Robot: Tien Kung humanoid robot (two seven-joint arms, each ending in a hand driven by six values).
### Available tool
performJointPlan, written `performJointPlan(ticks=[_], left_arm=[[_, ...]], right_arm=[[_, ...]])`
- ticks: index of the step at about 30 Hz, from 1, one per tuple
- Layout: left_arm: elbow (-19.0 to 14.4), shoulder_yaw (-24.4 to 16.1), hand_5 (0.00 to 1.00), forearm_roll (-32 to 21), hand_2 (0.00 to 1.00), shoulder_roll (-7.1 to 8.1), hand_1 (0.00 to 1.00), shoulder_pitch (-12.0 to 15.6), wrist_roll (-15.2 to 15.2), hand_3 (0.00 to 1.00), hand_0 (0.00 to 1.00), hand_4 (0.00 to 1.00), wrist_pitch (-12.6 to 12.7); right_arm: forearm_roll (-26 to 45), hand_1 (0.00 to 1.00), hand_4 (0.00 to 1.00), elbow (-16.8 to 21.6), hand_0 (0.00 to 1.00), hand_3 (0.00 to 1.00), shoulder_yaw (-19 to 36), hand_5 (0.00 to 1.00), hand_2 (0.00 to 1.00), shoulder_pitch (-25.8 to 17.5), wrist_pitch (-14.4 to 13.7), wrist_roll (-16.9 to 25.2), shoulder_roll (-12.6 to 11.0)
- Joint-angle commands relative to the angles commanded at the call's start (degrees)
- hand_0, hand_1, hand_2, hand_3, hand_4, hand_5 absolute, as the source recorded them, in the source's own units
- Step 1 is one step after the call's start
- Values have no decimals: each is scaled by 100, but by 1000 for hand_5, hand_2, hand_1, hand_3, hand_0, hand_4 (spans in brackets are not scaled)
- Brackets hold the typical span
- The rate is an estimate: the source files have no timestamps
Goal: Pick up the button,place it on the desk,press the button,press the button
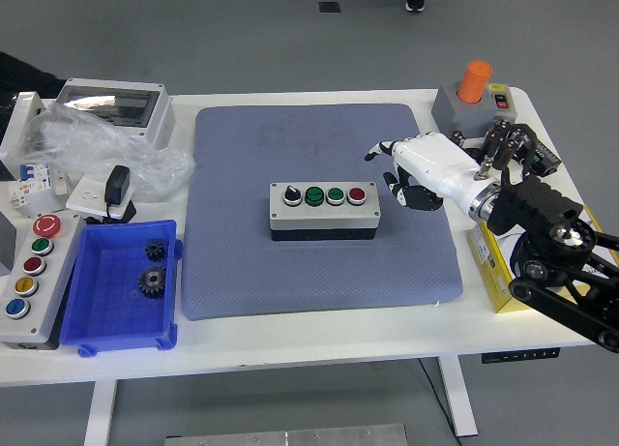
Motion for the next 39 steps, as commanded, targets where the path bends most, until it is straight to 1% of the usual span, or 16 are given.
performJointPlan(ticks=[3, 4, 9, 10, 15, 16, 17, 18, 21, 22, 27, 28, 30, 33, 34, 39], left_arm=[[1, 8, 500, -5, 686, -3, 691, 6, 1, 798, 638, 917, 1], [2, 9, 500, -6, 686, -5, 691, 8, 1, 797, 638, 917, 1], [0, 0, 500, 33, 686, -18, 691, 8, 48, 797, 638, 917, 29], [-3, -12, 499, 69, 686, -23, 691, 6, 84, 797, 638, 916, 55], [-23, -69, 499, 264, 686, -45, 691, -4, 296, 797, 638, 916, 216], [-25, -70, 500, 279, 686, -47, 691, -2, 325, 797, 639, 915, 234], [-25, -70, 500, 284, 686, -48, 691, 0, 335, 797, 639, 915, 242], [-24, -59, 500, 278, 686, -47, 691, 4, 353, 797, 639, 915, 253], [-20, -37, 500, 259, 686, -49, 691, 12, 373, 797, 639, 915, 263], [-19, -32, 477, 256, 686, -52, 688, 14, 382, 797, 638, 885, 264], [-19, -32, 477, 269, 686, -70, 688, 17, 404, 797, 638, 885, 268], [-19, -34, 455, 271, 683, -73, 687, 17, 407, 796, 639, 864, 268], [-20, -43, 455, 279, 683, -79, 687, 11, 410, 796, 639, 864, 270], [-21, -51, 455, 288, 683, -77, 687, -8, 412, 796, 639, 864, 273], [-21, -52, 443, 290, 683, -75, 687, -18, 413, 791, 641, 854, 274], [-19, -46, 443, 300, 683, -50, 687, -75, 420, 791, 641, 854, 285]], right_arm=[[313, 399, 325, -69, 606, 732, 345, 2, 241, -166, 56, 105, 92], [408, 410, 584, -99, 551, 751, 466, 235, 429, -225, 69, 138, 140], [670, 410, 584, -252, 551, 751, 1023, 235, 429, -547, -17, 307, 461], [750, 774, 998, -280, 771, 965, 1145, 519, 863, -628, -64, 372, 538], [1447, 774, 998, -391, 771, 965, 1826, 519, 863, -1155, -389, 979, 930], [1664, 924, 998, -414, 905, 998, 1998, 640, 998, -1286, -428, 1150, 987], [1773, 924, 998, -424, 905, 998, 2082, 640, 998, -1347, -441, 1234, 1007], [2047, 924, 998, -447, 905, 998, 2283, 640, 998, -1506, -469, 1447, 1040], [2639, 924, 998, -489, 905, 998, 2632, 640, 998, -1759, -456, 1857, 1046], [2880, 894, 998, -526, 900, 987, 2760, 870, 947, -1849, -404, 2022, 1048], [3963, 894, 998, -704, 900, 987, 3263, 870, 947, -2146, -32, 2727, 1140], [4153, 834, 998, -727, 870, 882, 3314, 939, 869, -2175, 31, 2841, 1162], [4618, 834, 998, -776, 870, 882, 3400, 939, 869, -2219, 180, 3106, 1212], [5285, 834, 998, -821, 870, 882, 3430, 939, 869, -2225, 320, 3313, 1230], [5471, 806, 998, -834, 858, 825, 3424, 998, 829, -2217, 357, 3342, 1227], [6310, 806, 998, -896, 858, 825, 3365, 998, 829, -2153, 483, 3394, 1218]])
